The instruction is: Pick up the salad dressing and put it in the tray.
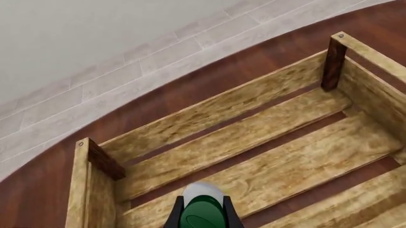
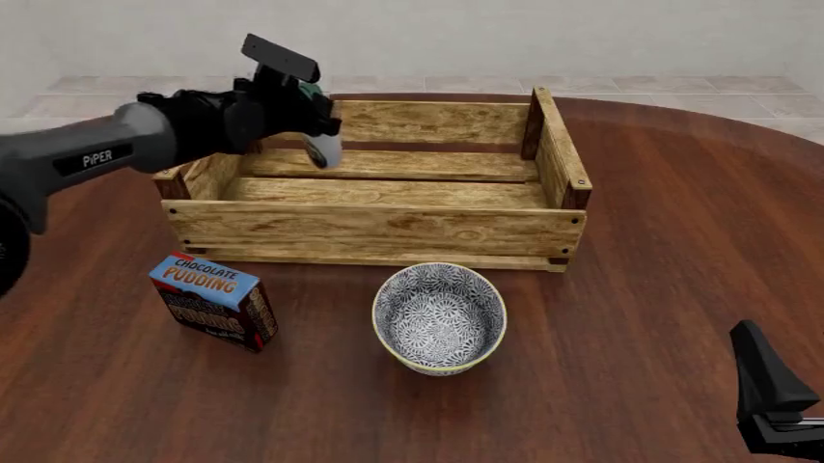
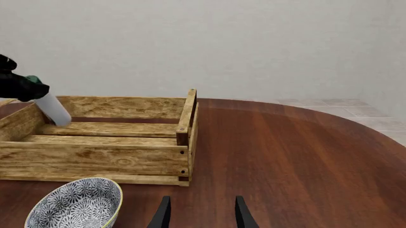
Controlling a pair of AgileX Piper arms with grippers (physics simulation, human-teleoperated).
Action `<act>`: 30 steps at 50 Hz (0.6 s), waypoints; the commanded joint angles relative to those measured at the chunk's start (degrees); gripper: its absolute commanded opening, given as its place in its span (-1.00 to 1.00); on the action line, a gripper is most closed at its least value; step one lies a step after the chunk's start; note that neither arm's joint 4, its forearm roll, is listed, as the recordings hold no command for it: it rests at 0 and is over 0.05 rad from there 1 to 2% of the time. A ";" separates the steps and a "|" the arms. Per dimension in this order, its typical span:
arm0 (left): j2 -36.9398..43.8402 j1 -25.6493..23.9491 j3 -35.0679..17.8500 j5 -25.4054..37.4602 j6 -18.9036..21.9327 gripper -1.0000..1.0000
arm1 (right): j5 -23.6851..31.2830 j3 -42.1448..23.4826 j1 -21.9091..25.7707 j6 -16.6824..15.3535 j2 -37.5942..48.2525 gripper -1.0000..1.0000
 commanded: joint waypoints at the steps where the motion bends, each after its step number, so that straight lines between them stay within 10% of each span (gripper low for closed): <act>1: 3.20 0.36 -1.08 -2.25 0.93 -1.00 | 0.00 0.00 0.01 -0.01 0.00 1.00; 30: 8.24 0.63 -1.99 -2.94 -2.05 -1.00 | 0.01 0.00 -0.01 0.00 0.00 1.00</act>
